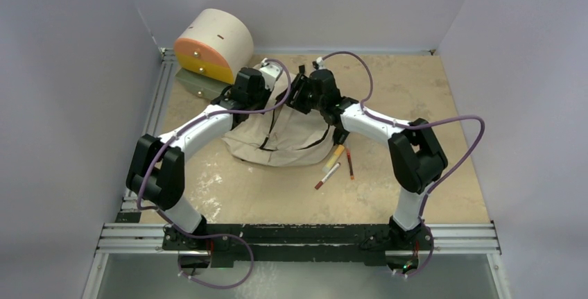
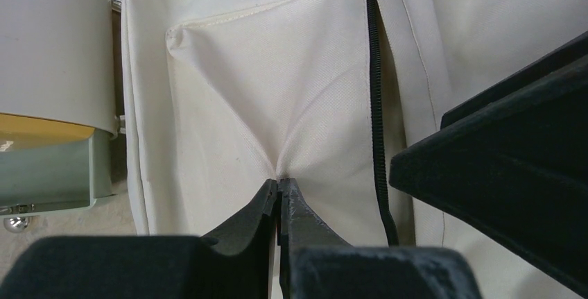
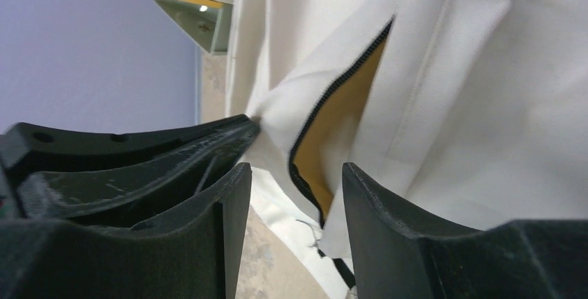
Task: Pack the student bag
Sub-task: Adjust the student bag at the center of the board.
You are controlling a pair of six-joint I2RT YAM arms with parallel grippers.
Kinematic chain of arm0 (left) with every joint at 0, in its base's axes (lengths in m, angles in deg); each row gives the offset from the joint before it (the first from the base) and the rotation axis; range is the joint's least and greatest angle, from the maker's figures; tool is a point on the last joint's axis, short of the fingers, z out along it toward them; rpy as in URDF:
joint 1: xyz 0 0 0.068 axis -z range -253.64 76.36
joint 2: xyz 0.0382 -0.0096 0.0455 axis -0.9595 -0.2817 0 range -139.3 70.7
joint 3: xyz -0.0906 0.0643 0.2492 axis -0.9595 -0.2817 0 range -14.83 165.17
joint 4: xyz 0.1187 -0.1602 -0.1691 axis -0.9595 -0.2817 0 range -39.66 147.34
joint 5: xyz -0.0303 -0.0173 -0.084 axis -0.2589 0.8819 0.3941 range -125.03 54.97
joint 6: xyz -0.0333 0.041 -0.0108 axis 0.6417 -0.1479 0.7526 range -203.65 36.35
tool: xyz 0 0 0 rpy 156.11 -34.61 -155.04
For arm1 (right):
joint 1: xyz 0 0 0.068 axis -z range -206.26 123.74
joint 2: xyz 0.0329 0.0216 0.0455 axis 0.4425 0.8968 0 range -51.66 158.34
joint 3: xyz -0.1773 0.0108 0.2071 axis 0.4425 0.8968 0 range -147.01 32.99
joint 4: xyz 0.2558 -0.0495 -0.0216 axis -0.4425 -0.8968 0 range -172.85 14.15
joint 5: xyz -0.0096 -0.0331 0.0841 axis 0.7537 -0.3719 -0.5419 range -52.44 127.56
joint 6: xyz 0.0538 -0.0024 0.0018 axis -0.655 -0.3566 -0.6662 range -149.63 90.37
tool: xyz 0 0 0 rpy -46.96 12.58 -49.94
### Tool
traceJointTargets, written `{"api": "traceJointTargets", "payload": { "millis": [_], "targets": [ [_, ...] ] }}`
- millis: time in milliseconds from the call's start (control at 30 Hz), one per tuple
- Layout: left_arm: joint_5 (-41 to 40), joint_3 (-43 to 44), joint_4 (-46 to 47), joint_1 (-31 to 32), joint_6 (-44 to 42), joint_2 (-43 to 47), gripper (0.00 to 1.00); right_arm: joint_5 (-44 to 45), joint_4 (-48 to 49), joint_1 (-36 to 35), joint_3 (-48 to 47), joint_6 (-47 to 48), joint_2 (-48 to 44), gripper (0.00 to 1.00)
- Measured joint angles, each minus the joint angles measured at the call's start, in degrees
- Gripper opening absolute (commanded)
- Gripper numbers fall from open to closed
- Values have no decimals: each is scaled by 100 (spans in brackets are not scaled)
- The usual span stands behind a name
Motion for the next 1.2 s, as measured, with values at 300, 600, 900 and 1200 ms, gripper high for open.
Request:
{"api": "traceJointTargets", "payload": {
  "millis": [300, 600, 900, 1200],
  "targets": [
    [17, -11, 2, -24, 0, 11, 0, -232, 330, 0, -289, -431, 538, 51],
    [72, -22, 4, -24, 13, 15, 0, -378, 439, 11, -435, -717, 946, 22],
    [251, -179, 9, -33, 162, 310, 24, -638, 767, 151, -509, -796, 946, 0],
    [916, -345, -55, -22, 748, 1143, 47, -942, 831, 243, -511, -787, 946, 0]
  ]
}}
